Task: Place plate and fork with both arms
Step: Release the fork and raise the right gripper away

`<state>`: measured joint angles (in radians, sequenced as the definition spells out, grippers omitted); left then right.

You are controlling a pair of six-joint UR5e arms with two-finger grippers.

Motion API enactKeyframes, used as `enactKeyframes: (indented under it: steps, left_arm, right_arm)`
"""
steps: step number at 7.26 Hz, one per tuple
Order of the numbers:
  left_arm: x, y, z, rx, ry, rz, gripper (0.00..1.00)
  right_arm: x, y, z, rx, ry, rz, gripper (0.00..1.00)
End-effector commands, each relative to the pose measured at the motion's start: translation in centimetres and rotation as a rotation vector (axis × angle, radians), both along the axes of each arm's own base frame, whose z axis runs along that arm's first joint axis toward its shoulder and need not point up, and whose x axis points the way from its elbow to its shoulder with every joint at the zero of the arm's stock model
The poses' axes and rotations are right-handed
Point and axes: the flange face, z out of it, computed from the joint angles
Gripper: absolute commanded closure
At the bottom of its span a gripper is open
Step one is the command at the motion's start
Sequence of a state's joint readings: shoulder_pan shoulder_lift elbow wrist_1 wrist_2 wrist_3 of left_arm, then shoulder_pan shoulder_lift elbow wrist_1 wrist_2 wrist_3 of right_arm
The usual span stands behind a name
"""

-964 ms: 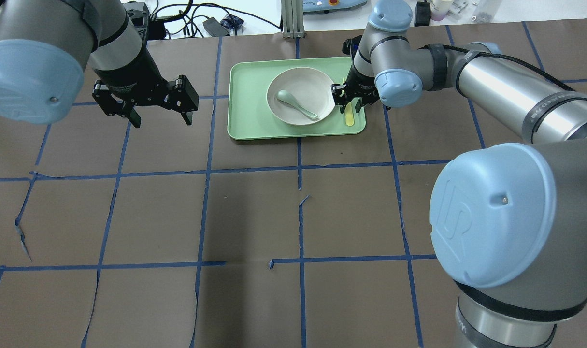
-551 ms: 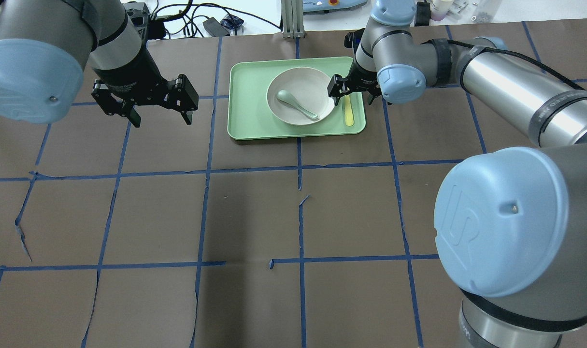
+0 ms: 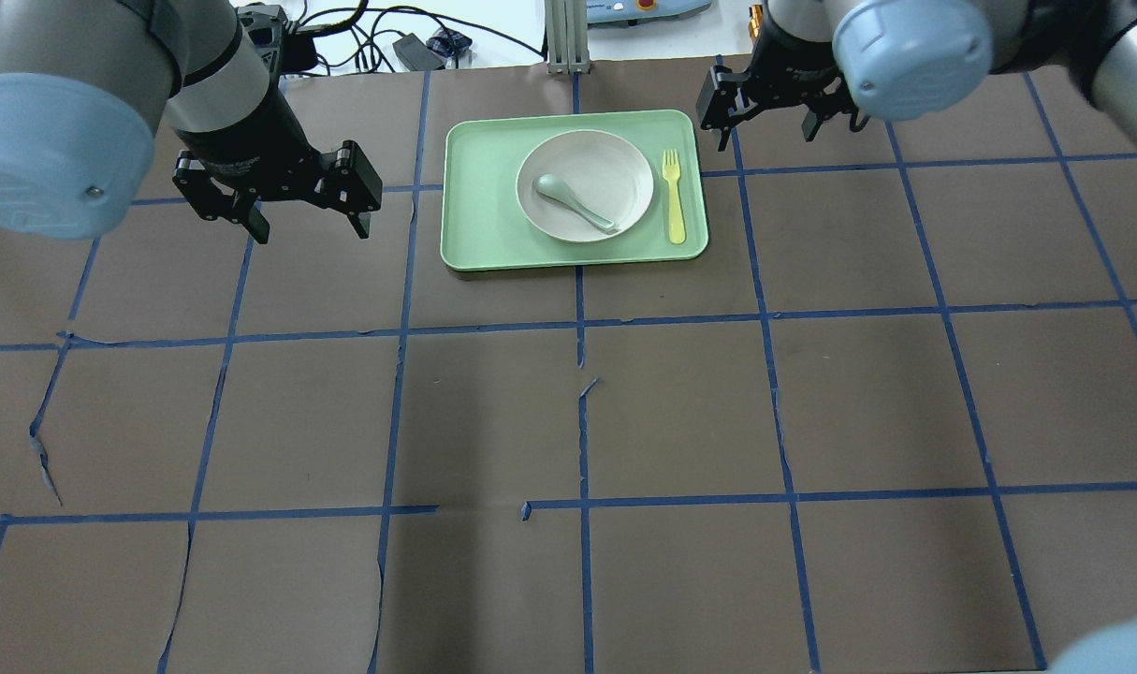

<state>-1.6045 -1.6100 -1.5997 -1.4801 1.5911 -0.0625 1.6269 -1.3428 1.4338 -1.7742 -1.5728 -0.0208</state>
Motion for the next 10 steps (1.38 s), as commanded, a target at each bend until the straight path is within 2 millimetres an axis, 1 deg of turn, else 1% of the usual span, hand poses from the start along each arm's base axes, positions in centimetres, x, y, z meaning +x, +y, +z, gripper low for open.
enactKeyframes:
  steps: [1, 2, 3, 4, 5, 6, 7, 10]
  left_arm:
    - [-0.1, 0.2, 0.2, -0.003, 0.000, -0.003, 0.00]
    - [-0.1, 0.5, 0.6, -0.009, 0.002, -0.001, 0.00]
    - [-0.1, 0.6, 1.1, -0.017, 0.004, -0.001, 0.00]
    - [-0.1, 1.2, 1.3, 0.013, 0.006, -0.001, 0.00]
    - [-0.1, 1.5, 1.9, 0.012, 0.008, 0.009, 0.00]
    - [-0.1, 1.8, 2.0, 0.009, 0.011, 0.012, 0.00]
    - [-0.1, 1.8, 2.0, 0.009, 0.011, 0.012, 0.00]
    - [-0.1, 1.9, 1.9, 0.011, 0.012, 0.008, 0.00]
  right_arm:
    - [-0.3, 6.6, 6.9, -0.009, -0.001, -0.002, 0.00]
    - [-0.5, 8.2, 7.5, -0.021, -0.006, -0.001, 0.00]
    - [-0.3, 9.1, 7.0, -0.022, -0.014, -0.009, 0.00]
    - [-0.4, 9.3, 6.7, -0.016, -0.014, -0.025, 0.00]
    - [-0.6, 9.5, 6.4, -0.002, 0.001, -0.037, 0.00]
    - [-0.6, 9.5, 6.5, -0.004, 0.000, -0.039, 0.00]
    - [-0.4, 9.4, 6.6, -0.014, -0.008, -0.041, 0.00]
    - [-0.5, 9.1, 5.8, 0.002, -0.003, -0.063, 0.00]
